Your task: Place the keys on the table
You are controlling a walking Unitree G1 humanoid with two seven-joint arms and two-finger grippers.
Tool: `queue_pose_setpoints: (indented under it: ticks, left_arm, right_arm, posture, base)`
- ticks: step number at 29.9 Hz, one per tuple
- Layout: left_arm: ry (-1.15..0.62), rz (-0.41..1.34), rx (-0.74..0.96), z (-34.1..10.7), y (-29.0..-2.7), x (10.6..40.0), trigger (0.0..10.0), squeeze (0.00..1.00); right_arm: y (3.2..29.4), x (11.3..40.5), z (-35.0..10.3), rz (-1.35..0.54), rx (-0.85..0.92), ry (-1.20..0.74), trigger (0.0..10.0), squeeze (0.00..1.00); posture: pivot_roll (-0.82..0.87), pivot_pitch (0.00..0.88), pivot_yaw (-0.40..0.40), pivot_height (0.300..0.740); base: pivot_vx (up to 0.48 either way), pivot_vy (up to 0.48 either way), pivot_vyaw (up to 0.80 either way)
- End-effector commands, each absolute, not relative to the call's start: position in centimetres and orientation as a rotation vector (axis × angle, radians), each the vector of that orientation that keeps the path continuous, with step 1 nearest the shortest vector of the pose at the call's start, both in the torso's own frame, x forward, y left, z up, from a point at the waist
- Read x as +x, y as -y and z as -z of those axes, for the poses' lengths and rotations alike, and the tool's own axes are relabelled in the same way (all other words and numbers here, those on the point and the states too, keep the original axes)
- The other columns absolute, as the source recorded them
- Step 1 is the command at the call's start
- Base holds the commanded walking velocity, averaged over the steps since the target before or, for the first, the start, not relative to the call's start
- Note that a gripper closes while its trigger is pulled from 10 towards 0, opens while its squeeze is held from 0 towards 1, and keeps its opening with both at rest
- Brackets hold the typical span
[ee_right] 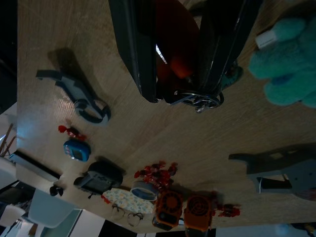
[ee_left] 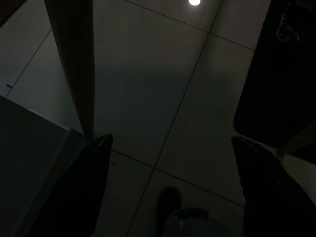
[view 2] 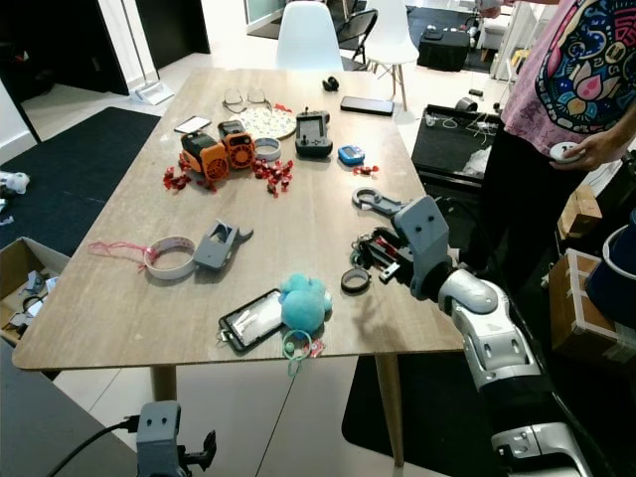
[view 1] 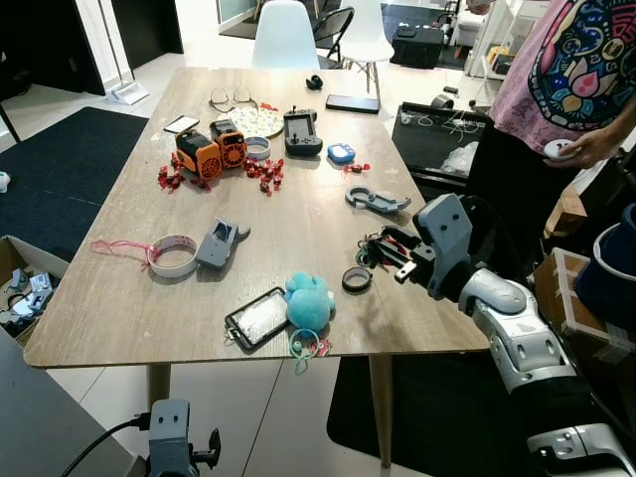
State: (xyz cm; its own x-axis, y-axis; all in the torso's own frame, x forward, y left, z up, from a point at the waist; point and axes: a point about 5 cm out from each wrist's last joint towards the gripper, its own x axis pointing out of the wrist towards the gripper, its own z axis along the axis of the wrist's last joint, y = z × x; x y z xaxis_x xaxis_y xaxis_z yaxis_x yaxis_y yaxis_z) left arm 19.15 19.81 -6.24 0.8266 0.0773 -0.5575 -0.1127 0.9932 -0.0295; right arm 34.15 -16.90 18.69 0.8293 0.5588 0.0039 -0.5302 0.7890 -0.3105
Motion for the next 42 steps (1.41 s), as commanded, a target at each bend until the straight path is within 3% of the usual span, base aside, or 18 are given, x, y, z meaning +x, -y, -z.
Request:
queue_pose_setpoints:
  ticks: [1, 17, 31, 32, 33, 34, 35, 36, 42]
  left_arm:
    - [-0.615, -0.110, -0.050, 6.6, -20.3, 18.5, 10.0, 0.00]
    - [-0.620, -0.108, -0.048, 6.7, -20.4, 18.3, 10.0, 0.00]
    - [-0.619, -0.094, -0.051, 6.7, -20.3, 18.3, 10.0, 0.00]
    - [-0.618, -0.093, -0.052, 6.6, -20.3, 18.3, 10.0, 0.00]
    - [-0.618, -0.093, -0.052, 6.6, -20.3, 18.3, 10.0, 0.00]
    - [-0.617, -0.092, -0.052, 6.6, -20.3, 18.4, 10.0, 0.00]
    - [-0.617, -0.092, -0.052, 6.6, -20.3, 18.4, 10.0, 0.00]
    - [-0.616, -0.092, -0.052, 6.6, -20.3, 18.4, 10.0, 0.00]
    - [-0.616, -0.093, -0.051, 6.6, -20.3, 18.3, 10.0, 0.00]
  right_arm:
    - [17.2, 34.4, -19.1, -0.559, -0.318, 0.128, 10.0, 0.00]
    - [15.7, 33.1, -17.9, -0.726, -0.343, 0.065, 10.0, 0.00]
    - [16.5, 32.2, -18.1, -0.761, -0.361, 0.021, 10.0, 0.00]
    - [16.6, 32.2, -18.1, -0.755, -0.355, 0.017, 10.0, 0.20]
    - [16.6, 32.2, -18.1, -0.755, -0.355, 0.017, 10.0, 0.20]
    - [16.8, 32.3, -18.2, -0.749, -0.344, 0.010, 10.0, 0.52]
    - [16.8, 32.3, -18.2, -0.749, -0.344, 0.010, 10.0, 0.52]
    - [16.9, 32.3, -18.3, -0.739, -0.343, 0.010, 10.0, 0.96]
    - [17.2, 32.4, -18.5, -0.715, -0.344, 0.007, 10.0, 1.00]
  posture:
    - [0.05, 0.081, -0.027, 0.740]
    - [0.05, 0.072, -0.033, 0.740]
    - [0.05, 0.068, -0.024, 0.740]
    - [0.05, 0.068, -0.023, 0.740]
    - [0.05, 0.068, -0.023, 0.740]
    - [0.05, 0.068, -0.023, 0.740]
    - [0.05, 0.068, -0.023, 0.740]
    - [0.05, 0.069, -0.023, 0.740]
    - [0.05, 0.070, -0.023, 0.740]
  base:
    - [0.000, 0.000, 0.00]
    - [0.000, 0.000, 0.00]
    - [0.000, 0.000, 0.00]
    - [0.000, 0.000, 0.00]
    - [0.000, 0.000, 0.00]
    - [0.000, 0.000, 0.00]
    - [0.000, 0.000, 0.00]
    - [0.000, 0.000, 0.00]
    - [0.000, 0.000, 0.00]
